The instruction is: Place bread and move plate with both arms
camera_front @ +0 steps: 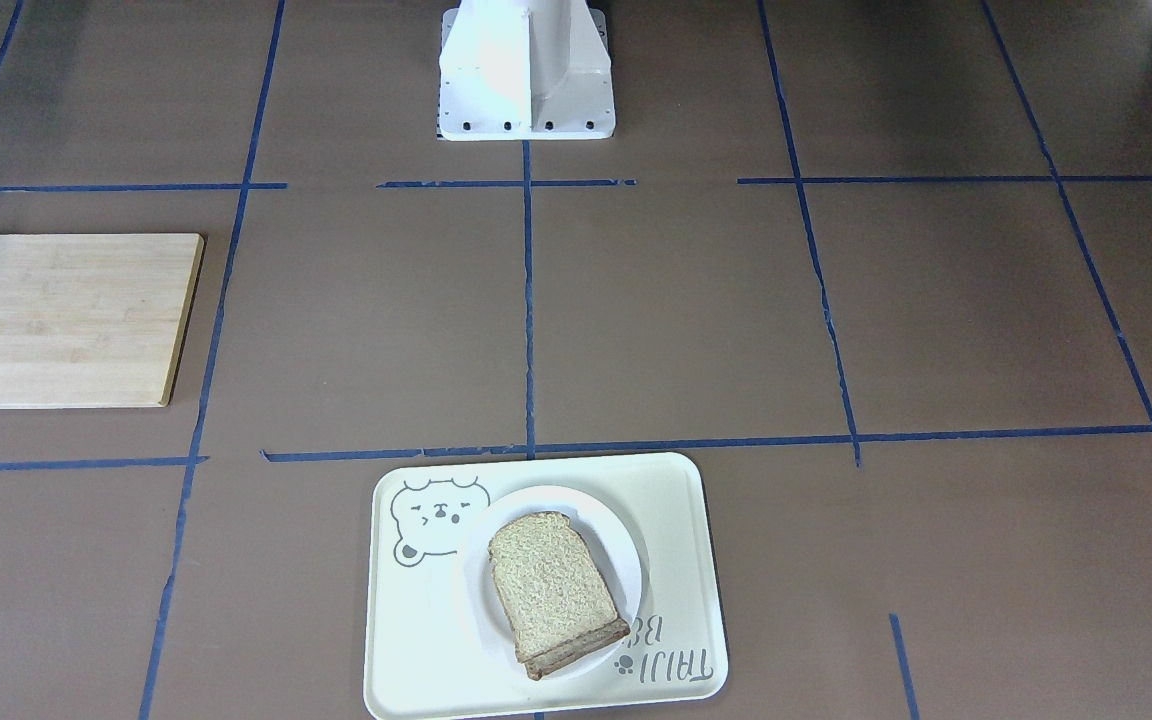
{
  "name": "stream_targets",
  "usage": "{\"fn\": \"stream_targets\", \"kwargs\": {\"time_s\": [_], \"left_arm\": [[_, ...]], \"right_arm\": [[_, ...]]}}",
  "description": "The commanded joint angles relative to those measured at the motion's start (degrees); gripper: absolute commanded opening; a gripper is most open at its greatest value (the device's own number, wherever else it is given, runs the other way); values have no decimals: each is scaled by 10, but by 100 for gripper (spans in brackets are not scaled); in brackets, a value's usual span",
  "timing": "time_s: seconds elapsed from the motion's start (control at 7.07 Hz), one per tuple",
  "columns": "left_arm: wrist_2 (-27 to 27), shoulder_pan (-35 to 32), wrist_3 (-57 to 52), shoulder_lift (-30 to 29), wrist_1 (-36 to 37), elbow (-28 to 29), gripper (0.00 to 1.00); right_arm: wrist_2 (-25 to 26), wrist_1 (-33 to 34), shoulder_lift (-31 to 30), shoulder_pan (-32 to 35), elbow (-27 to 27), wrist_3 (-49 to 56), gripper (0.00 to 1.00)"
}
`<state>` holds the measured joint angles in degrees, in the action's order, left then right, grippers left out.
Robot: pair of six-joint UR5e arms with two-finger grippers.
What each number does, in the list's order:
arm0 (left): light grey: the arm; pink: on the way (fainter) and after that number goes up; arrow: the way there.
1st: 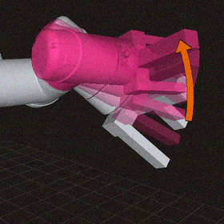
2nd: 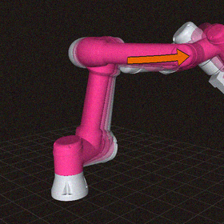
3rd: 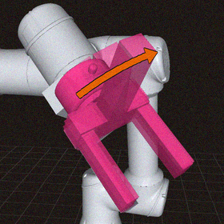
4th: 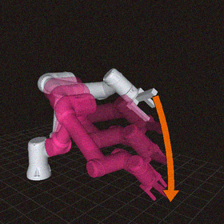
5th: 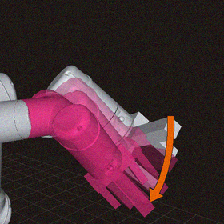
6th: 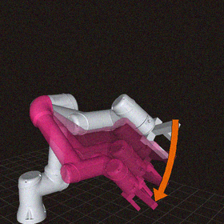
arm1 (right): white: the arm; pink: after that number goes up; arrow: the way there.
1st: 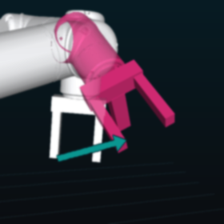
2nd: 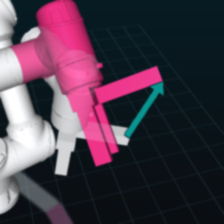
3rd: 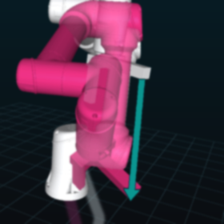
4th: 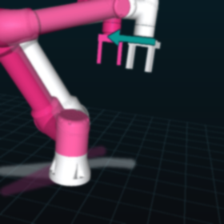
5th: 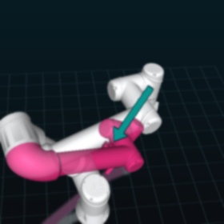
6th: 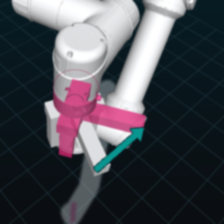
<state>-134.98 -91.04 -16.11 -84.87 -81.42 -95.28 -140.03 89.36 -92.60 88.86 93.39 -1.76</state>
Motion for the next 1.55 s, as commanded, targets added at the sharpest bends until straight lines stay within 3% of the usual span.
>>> {"fn": "stream_targets", "kwargs": {"time_s": [0.0,0.71,1.41], "left_arm": [[0,1,0,-2,0,-1,100],[0,0,0,-6,1,-3,100],[0,0,0,-7,0,-3,100]], "right_arm": [[3,4,-3,1,-4,2,100],[30,3,-40,52,3,42,100],[30,4,-43,55,0,41,100]]}}
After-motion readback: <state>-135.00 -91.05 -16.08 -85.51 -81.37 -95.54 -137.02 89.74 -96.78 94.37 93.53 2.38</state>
